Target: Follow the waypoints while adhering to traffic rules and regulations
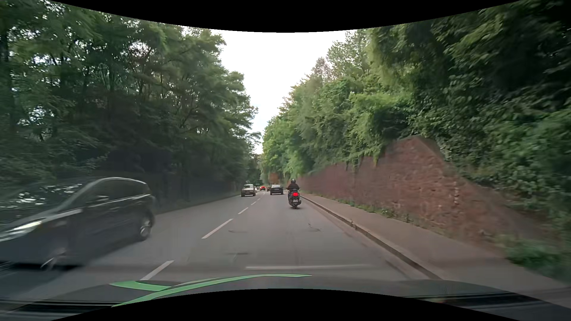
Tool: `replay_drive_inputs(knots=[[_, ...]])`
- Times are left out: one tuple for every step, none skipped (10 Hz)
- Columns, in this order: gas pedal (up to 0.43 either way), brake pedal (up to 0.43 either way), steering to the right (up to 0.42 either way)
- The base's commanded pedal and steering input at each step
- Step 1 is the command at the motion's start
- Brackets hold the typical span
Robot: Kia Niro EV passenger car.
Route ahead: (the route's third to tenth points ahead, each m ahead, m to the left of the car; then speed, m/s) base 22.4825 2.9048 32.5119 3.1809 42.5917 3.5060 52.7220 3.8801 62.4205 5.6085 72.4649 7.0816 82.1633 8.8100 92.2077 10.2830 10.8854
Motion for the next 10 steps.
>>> replay_drive_inputs(knots=[[0.098, 0.0, -0.005], [0.098, 0.0, -0.005], [0.098, 0.0, -0.005], [0.098, 0.0, -0.005], [0.098, 0.0, -0.006], [0.098, 0.0, -0.006], [0.098, 0.0, -0.007], [0.098, 0.0, -0.007], [0.087, 0.0, -0.007], [0.079, 0.0, -0.007]])
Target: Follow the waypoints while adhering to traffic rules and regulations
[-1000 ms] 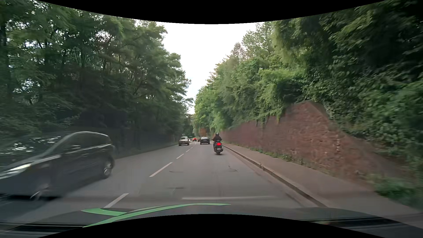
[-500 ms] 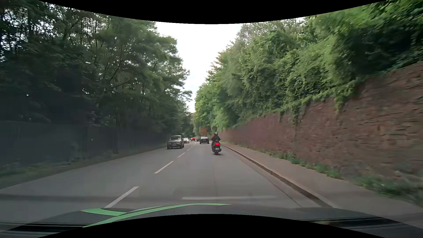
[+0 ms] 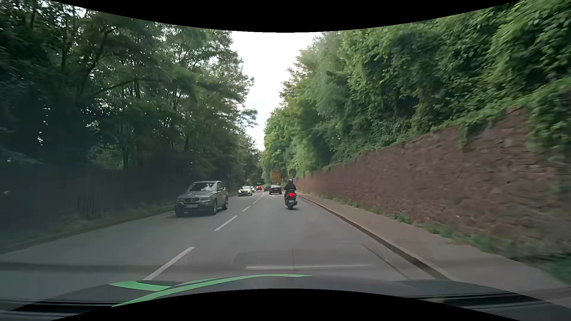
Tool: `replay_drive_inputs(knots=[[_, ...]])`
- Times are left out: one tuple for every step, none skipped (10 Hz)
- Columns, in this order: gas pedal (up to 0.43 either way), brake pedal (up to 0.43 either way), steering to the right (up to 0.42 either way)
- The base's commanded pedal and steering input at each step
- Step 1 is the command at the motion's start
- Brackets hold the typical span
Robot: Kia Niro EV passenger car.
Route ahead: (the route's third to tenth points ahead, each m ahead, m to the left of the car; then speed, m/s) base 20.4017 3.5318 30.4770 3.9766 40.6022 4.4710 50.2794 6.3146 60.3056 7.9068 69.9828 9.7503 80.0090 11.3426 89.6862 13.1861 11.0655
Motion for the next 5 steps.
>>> replay_drive_inputs(knots=[[0.079, 0.0, -0.007], [0.067, 0.0, -0.007], [0.059, 0.0, -0.007], [0.059, 0.0, -0.007], [0.059, 0.0, -0.007]])
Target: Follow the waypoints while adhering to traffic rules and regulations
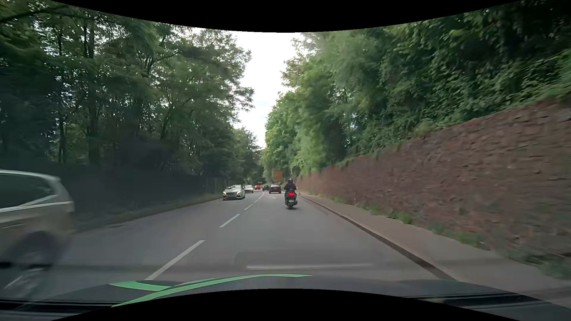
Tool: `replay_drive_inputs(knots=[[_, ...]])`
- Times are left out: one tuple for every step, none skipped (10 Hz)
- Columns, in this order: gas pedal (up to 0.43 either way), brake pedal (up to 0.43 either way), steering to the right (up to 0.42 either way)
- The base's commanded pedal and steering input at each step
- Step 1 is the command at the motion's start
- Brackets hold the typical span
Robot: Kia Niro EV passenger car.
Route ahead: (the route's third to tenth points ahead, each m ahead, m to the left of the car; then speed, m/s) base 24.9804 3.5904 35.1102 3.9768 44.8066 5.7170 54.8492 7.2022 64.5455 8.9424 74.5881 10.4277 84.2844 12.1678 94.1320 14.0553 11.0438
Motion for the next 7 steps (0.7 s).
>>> replay_drive_inputs(knots=[[0.059, 0.0, -0.007], [0.059, 0.0, -0.007], [0.059, 0.0, -0.007], [0.059, 0.0, -0.007], [0.059, 0.0, -0.007], [0.059, 0.0, -0.007], [0.059, 0.0, -0.007]])
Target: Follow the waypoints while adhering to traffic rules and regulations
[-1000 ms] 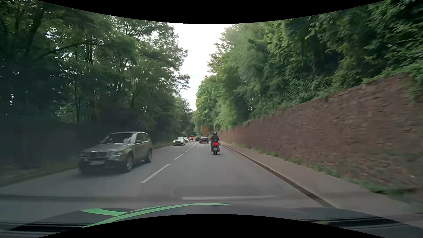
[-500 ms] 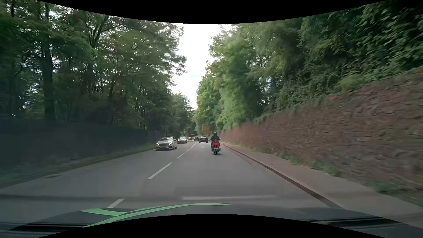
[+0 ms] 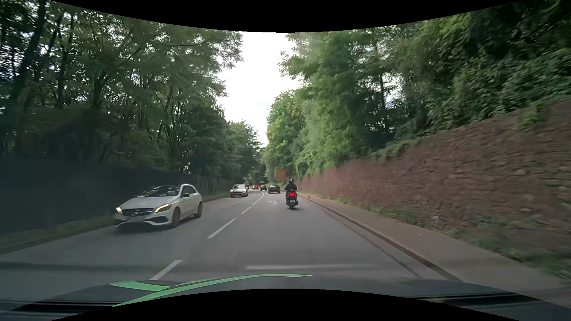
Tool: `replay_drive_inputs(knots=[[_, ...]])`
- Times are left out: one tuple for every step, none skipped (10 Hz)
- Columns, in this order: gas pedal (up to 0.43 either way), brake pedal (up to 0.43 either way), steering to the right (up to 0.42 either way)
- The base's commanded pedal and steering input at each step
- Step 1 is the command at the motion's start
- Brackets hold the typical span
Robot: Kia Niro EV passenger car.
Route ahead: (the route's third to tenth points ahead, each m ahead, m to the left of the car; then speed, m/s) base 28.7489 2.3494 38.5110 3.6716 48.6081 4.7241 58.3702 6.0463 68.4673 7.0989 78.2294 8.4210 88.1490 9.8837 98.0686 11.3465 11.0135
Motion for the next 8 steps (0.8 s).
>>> replay_drive_inputs(knots=[[0.067, 0.0, -0.007], [0.067, 0.0, -0.007], [0.079, 0.0, -0.007], [0.079, 0.0, -0.007], [0.079, 0.0, -0.007], [0.079, 0.0, -0.004], [0.079, 0.0, -0.004], [0.087, 0.0, -0.004]])
